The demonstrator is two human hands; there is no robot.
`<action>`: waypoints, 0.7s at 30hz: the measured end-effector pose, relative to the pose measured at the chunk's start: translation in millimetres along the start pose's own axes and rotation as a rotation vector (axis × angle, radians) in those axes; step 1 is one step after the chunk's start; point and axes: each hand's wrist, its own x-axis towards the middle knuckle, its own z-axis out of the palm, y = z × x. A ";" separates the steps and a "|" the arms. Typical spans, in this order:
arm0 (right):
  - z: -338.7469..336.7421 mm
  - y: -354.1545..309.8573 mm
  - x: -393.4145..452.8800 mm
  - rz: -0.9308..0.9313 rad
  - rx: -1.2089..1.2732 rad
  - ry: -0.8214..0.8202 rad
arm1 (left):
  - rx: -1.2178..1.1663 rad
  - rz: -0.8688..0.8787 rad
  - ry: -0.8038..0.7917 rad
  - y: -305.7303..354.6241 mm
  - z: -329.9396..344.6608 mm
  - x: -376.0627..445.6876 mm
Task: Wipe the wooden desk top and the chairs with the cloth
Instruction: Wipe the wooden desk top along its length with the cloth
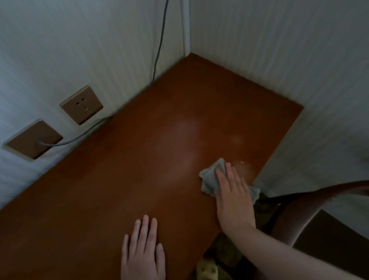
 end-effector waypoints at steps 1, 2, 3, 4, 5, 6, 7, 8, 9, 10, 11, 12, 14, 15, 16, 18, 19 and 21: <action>3.9 -6.1 -11.5 -0.031 0.020 0.014 | 0.000 0.002 0.000 0.0 0.3 0.5; 8.0 -15.7 -23.4 -0.113 0.046 -0.009 | 0.002 0.009 -0.002 0.0 0.2 0.0; 11.7 -26.1 -33.6 -0.235 0.065 -0.042 | 0.011 0.018 -0.001 0.5 -0.3 -0.6; 13.6 -33.7 -40.3 -0.367 0.068 -0.067 | 0.018 0.026 0.010 2.2 -0.8 -0.6; 12.4 -37.6 -40.6 -0.471 0.070 -0.088 | 0.025 0.026 0.028 4.5 -1.1 0.1; 10.5 -36.8 -34.8 -0.520 0.061 -0.098 | 0.023 0.016 0.040 8.0 -1.8 1.8; 8.9 -31.5 -26.7 -0.505 0.034 -0.090 | 0.007 -0.004 0.044 12.8 -3.0 6.4; 8.0 -22.6 -18.5 -0.441 0.002 -0.074 | -0.012 -0.021 0.048 19.5 -3.8 13.3; 6.6 -11.5 -11.7 -0.329 -0.014 -0.051 | -0.024 -0.022 0.058 27.8 -3.9 22.8; 4.3 -0.4 -8.1 -0.195 -0.007 -0.015 | -0.032 -0.011 0.070 37.7 -3.5 33.7; 3.2 8.0 -8.7 -0.076 0.010 0.021 | -0.037 0.004 0.078 48.4 -2.0 44.7; 3.6 11.8 -12.6 0.002 0.026 0.061 | -0.040 0.018 0.081 59.2 -0.4 54.9; 7.7 4.6 -24.2 0.016 0.039 0.065 | -0.034 0.032 0.083 76.2 3.5 72.1; 9.8 -2.8 -28.9 -0.036 0.050 0.038 | -0.018 0.039 0.083 82.2 4.4 78.0; 8.4 -10.4 -29.7 -0.121 0.071 -0.021 | -0.006 0.042 0.081 86.1 5.3 81.7; 0.0 -14.8 -11.7 -0.316 0.092 -0.130 | -0.001 0.035 0.087 89.2 7.1 86.4; -7.3 -9.8 3.2 -0.369 0.066 -0.180 | -0.004 0.023 0.090 89.6 8.1 87.4; -13.6 13.0 27.3 -0.305 -0.027 -0.186 | -0.009 0.009 0.096 90.0 6.8 87.5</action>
